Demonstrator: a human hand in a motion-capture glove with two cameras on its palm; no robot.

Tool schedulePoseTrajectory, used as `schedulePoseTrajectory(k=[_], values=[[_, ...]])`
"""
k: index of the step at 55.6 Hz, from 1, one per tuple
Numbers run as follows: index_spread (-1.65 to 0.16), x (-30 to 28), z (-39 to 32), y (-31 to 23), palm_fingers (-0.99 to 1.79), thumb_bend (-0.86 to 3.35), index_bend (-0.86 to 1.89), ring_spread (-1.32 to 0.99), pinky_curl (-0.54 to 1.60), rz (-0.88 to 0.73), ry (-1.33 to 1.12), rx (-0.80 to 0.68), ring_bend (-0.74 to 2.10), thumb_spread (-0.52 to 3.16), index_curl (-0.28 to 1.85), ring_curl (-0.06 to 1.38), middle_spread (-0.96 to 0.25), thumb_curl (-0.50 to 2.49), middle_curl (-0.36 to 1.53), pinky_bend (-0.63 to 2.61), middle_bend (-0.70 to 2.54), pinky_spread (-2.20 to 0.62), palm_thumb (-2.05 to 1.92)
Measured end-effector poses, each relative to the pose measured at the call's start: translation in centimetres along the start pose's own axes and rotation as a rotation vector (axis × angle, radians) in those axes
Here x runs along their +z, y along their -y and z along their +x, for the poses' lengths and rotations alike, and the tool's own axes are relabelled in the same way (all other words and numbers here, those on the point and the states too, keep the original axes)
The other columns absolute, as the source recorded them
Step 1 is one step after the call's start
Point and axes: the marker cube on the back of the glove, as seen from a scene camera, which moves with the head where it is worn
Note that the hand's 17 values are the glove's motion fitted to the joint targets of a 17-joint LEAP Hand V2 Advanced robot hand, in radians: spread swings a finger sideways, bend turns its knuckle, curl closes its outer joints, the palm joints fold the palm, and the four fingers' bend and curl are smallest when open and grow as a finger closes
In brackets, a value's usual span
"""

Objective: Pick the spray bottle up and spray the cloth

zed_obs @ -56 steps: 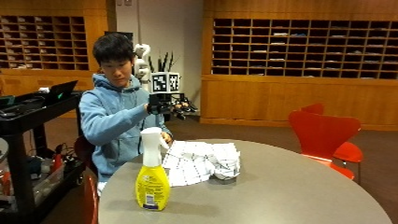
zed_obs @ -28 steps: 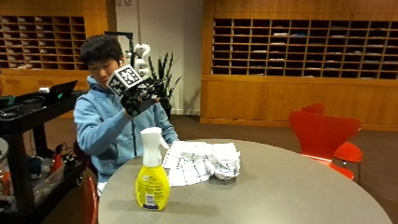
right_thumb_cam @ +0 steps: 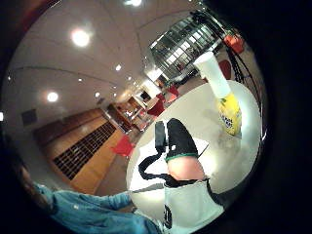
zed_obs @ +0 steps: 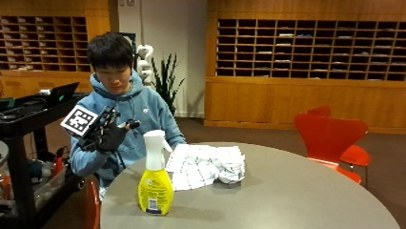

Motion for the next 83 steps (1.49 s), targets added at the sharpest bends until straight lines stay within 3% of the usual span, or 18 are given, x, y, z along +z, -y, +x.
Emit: schedulePoseTrajectory(k=[4, 35, 44, 52, 59, 64, 65, 74, 83], values=[[-0.29, 1.9, 2.6, 2.4, 0.28, -0.02, 0.11, 0.13, 0.34, 0.115, 0.039, -0.004, 0.34, 1.05, 0.23, 0.27, 0.01, 0.4, 0.31, 0.44, 0.21, 0.23, 0.67], [-0.2, 12.3, 5.8, 10.3, 0.19, -0.03, 0.1, 0.12, 0.36, 0.005, 0.426, 0.288, 0.44, 1.01, 0.17, 0.3, 0.07, 0.38, 0.34, 0.52, 0.24, 0.21, 0.6], [-0.18, 14.5, 4.5, 12.9, 0.25, -0.03, 0.08, 0.13, 0.35, -0.026, 0.443, 0.288, 0.48, 0.99, 0.16, 0.31, 0.11, 0.37, 0.35, 0.51, 0.29, 0.2, 0.59], [-0.17, 15.9, 3.8, 13.8, 0.51, -0.03, 0.1, 0.06, 0.33, -0.14, 0.414, 0.273, 0.6, 0.96, 0.15, 0.33, 0.06, 0.36, 0.37, 0.45, 0.36, 0.16, 0.58], [-0.2, 17.7, 2.9, 15.2, 1.06, -0.01, 0.23, -0.06, 0.3, -0.109, 0.4, 0.321, 0.62, 0.95, 0.24, 0.34, -0.06, 0.36, 0.39, 0.35, 0.42, 0.05, 0.62], [-0.2, 19.0, 2.0, 15.8, 1.2, 0.0, 0.24, -0.12, 0.33, -0.152, 0.399, 0.324, 0.64, 0.94, 0.3, 0.37, -0.09, 0.39, 0.38, 0.37, 0.32, -0.03, 0.7], [-0.2, 19.3, 1.8, 15.8, 1.29, 0.02, 0.2, -0.13, 0.33, -0.167, 0.401, 0.317, 0.63, 0.91, 0.3, 0.37, -0.1, 0.41, 0.42, 0.35, 0.43, -0.05, 0.75], [-0.21, 22.1, -0.7, 16.4, 1.33, -0.01, 0.19, -0.17, 0.36, -0.322, 0.372, 0.261, 0.64, 0.62, 0.35, 0.4, -0.14, 0.52, 0.46, 0.39, 0.5, -0.14, 0.87], [-0.22, 23.8, -4.0, 16.7, 1.37, -0.03, 0.2, -0.18, 0.38, -0.573, 0.256, 0.099, 0.65, 0.45, 0.39, 0.42, -0.14, 0.59, 0.49, 0.42, 0.57, -0.2, 0.89]])
